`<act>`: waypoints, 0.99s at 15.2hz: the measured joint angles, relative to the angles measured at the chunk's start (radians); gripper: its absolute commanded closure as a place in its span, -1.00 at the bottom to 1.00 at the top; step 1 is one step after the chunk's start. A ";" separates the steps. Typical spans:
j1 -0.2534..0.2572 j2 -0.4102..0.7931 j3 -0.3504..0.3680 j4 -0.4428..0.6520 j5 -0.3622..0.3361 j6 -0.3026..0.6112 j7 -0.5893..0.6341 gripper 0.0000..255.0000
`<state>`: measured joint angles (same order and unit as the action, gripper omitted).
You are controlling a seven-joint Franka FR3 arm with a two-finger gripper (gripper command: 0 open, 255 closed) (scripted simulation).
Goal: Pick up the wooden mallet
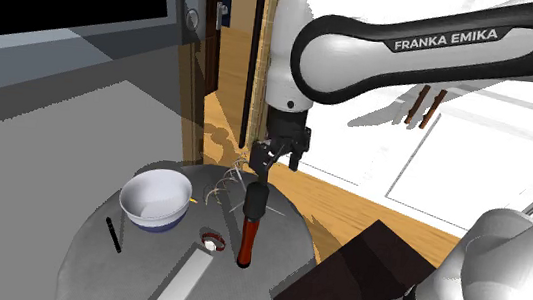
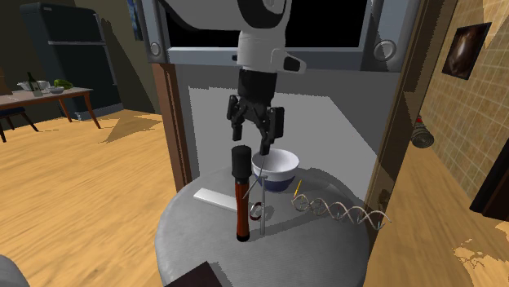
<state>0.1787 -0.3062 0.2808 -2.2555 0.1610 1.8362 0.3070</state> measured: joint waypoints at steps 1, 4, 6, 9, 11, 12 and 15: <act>0.007 0.036 0.018 0.018 -0.006 0.014 0.014 -1.00; 0.025 0.112 0.054 0.054 -0.023 0.042 0.045 -1.00; 0.027 0.130 0.060 0.050 -0.027 0.062 0.049 -1.00; 0.029 0.147 0.065 0.025 -0.029 0.103 0.052 -1.00; 0.029 0.159 0.067 0.011 -0.031 0.128 0.053 -1.00; 0.029 0.163 0.068 0.009 -0.032 0.134 0.054 1.00; 0.029 0.166 0.068 0.009 -0.034 0.139 0.054 1.00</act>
<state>0.2074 -0.1399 0.3487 -2.2464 0.1272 1.9752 0.3612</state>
